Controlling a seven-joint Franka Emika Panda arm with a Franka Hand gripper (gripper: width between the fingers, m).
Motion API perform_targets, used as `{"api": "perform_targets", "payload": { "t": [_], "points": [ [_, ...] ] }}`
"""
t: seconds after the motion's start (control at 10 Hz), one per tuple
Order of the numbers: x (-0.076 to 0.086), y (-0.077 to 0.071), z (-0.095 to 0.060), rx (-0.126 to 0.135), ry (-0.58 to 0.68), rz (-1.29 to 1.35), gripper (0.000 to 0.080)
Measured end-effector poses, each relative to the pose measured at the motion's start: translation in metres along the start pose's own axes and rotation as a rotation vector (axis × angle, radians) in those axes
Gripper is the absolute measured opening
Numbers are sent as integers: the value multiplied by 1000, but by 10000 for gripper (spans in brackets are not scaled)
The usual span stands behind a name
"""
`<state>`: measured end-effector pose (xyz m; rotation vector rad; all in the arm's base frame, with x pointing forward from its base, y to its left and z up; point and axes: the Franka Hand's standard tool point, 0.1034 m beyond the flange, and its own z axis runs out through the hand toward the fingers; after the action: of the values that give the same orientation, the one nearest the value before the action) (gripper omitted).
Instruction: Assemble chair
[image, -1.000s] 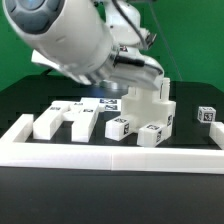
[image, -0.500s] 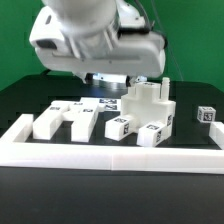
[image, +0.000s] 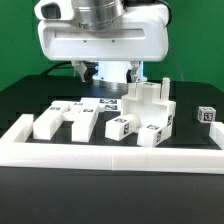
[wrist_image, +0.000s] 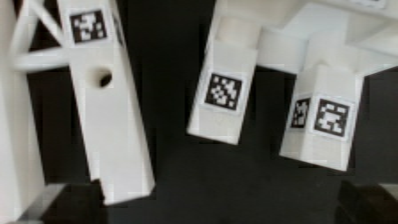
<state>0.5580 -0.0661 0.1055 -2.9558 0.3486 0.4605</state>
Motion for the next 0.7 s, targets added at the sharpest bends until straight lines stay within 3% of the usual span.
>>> {"api": "perform_targets", "payload": {
  "t": [0.2,0.4,0.7],
  "points": [
    [4,12,2,-18,162,-64,649],
    [5,27,9,-56,305,-113,649],
    [10,34,10,-92,473,-109,649]
  ]
}}
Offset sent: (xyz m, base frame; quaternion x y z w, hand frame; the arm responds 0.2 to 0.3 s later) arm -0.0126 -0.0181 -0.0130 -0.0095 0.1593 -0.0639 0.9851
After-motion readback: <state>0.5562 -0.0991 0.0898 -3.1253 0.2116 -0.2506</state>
